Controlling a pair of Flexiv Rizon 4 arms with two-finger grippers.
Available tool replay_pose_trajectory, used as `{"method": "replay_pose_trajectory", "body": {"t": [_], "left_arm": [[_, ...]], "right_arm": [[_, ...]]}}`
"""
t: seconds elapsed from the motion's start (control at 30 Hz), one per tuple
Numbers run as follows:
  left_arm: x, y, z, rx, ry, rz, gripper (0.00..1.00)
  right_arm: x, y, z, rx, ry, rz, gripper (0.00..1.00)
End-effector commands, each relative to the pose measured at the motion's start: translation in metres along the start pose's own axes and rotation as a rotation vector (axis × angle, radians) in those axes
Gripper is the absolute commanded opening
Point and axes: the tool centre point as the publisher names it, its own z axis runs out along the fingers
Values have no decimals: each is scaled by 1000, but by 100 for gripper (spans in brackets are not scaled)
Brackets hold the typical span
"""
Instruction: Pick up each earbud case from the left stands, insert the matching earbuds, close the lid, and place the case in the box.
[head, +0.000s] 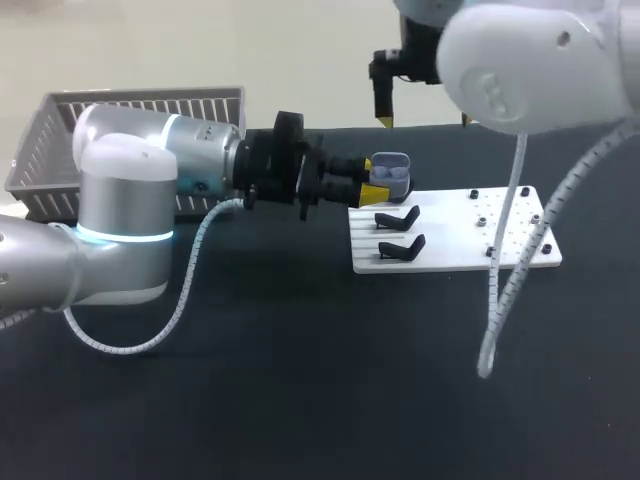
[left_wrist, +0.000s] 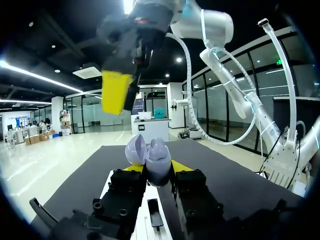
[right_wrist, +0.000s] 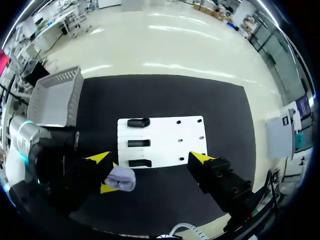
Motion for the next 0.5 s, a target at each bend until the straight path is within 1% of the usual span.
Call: {"method": "replay_pose_trajectory", "body": {"t": [0.03,0.13,0.23,0.4,0.5], "left_arm": [[0,-1,0,-2,0,1,0],[0,-1,0,-2,0,1,0],[0,-1,0,-2,0,1,0],[0,-1,0,-2,0,1,0],[0,-1,0,-2,0,1,0]], "right_arm": [[-3,-8,11,-34,-40,23,100],[-8,-9,19,-48,-12,36,100],[-8,-6,28,-57,16,34,100],[-3,0,40,-61,46,28,100],[2,3,43,-68,59,20,100]]}}
